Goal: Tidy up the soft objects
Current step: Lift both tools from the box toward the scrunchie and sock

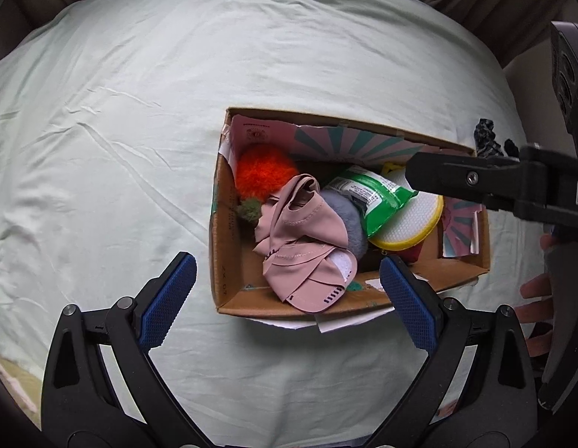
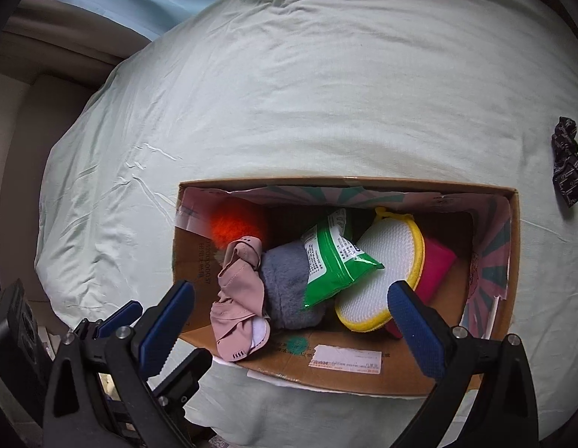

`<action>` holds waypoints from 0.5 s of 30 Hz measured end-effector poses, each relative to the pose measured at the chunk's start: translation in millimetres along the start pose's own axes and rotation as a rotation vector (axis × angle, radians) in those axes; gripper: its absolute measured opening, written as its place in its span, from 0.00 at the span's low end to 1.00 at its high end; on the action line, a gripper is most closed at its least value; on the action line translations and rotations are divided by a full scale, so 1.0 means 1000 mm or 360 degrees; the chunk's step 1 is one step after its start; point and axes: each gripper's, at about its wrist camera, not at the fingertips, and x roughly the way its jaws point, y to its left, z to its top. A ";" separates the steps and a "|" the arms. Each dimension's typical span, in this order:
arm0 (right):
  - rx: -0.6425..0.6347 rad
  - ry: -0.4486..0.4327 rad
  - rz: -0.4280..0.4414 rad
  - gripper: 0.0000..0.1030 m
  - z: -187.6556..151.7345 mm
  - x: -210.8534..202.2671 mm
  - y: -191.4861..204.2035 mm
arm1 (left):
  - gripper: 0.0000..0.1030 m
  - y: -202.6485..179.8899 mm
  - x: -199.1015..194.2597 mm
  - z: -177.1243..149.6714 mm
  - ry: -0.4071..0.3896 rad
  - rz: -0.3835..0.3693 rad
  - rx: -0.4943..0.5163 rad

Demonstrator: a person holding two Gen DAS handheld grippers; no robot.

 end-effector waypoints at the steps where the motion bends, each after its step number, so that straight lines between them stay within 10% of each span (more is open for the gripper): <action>1: -0.0014 -0.0021 -0.0008 1.00 -0.003 -0.007 0.003 | 0.96 0.000 -0.007 0.000 -0.0013 0.0002 -0.0002; 15: -0.0351 -0.0598 -0.0233 1.00 -0.072 -0.137 0.051 | 0.96 -0.006 -0.110 -0.027 -0.0285 0.0055 0.0046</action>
